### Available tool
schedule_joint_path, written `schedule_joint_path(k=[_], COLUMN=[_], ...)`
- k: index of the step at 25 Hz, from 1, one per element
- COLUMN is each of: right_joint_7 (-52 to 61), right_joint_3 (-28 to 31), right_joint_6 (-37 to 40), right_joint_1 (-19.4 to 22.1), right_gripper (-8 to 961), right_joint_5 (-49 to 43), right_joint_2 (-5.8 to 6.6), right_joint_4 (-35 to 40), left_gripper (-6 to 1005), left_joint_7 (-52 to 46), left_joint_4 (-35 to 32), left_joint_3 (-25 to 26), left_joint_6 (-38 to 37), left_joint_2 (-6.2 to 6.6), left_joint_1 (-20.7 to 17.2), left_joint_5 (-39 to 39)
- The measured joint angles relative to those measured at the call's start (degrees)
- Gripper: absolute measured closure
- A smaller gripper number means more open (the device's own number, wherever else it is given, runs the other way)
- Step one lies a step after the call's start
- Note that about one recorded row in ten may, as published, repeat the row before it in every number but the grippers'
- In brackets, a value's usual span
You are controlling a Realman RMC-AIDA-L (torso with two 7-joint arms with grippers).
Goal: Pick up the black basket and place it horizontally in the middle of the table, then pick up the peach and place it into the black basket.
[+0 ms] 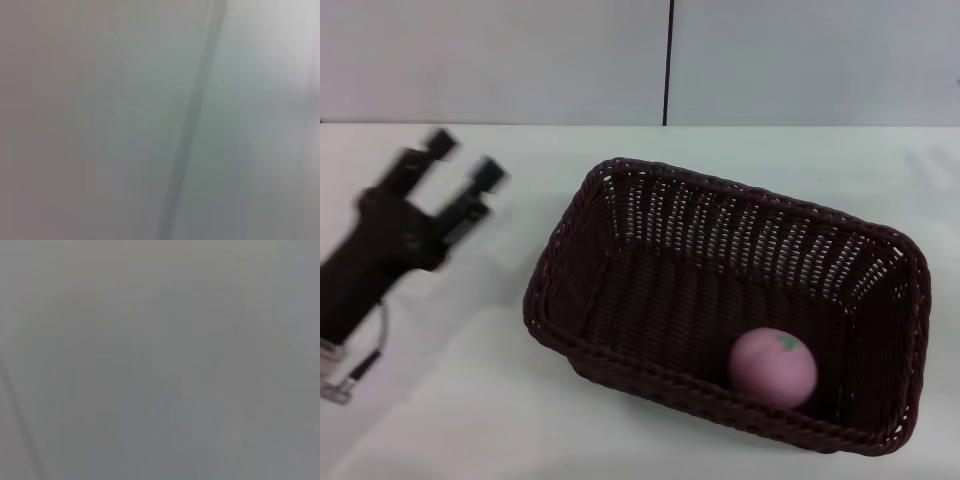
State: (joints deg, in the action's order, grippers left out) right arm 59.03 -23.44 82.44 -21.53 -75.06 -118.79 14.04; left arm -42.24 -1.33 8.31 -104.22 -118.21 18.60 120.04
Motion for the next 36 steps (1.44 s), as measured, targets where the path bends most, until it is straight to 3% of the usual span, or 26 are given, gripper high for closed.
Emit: schedule_joint_path(k=[1, 2, 3, 5, 7, 12, 20, 27, 36], right_joint_7=[-0.1, -0.9, -0.9, -2.1, -2.8, -2.8, -2.9, -5.1, -6.0], right_joint_3=[0.5, 2.3, 2.3, 4.0, 5.4, 7.1, 8.9, 9.5, 11.7], right_joint_6=[0.0, 0.1, 0.1, 0.1, 0.0, -0.3, -0.2, -4.0, -7.0], right_joint_1=[0.5, 1.6, 1.6, 2.5, 3.3, 3.8, 3.4, -0.2, -2.9], right_gripper=[474, 474, 474, 474, 474, 474, 474, 474, 472], right_joint_5=[1.0, 3.1, 3.1, 4.6, 5.3, 5.5, 5.6, 5.6, 5.6], right_joint_2=[0.01, 0.05, 0.05, 0.07, 0.11, 0.21, 0.31, 0.41, 0.19], right_joint_4=[0.1, 0.1, 0.1, 0.0, 0.0, 0.2, 1.7, 3.1, 2.0], left_gripper=[185, 185, 185, 185, 185, 185, 185, 185, 185], left_joint_7=[0.0, 0.0, 0.0, 0.0, 0.0, 0.0, 0.0, -1.0, -0.5], left_joint_4=[0.0, 0.4, 0.4, 1.3, 3.8, 5.7, 6.2, 6.5, 6.1], left_joint_3=[2.3, 7.7, 7.7, 12.7, 20.8, 27.8, 32.7, 38.2, 39.5], left_joint_6=[-0.2, -0.4, -0.4, -0.4, -0.4, 0.1, 2.0, 9.4, 13.5], left_joint_2=[0.00, 0.00, 0.00, 0.00, -0.02, -0.11, -0.27, -0.23, -0.03], left_joint_1=[-0.7, -2.3, -2.3, -3.8, -6.3, -7.7, -7.6, -7.8, -7.2], left_joint_5=[0.0, 0.0, 0.0, 0.0, 0.0, 0.0, 0.0, -0.1, -0.1])
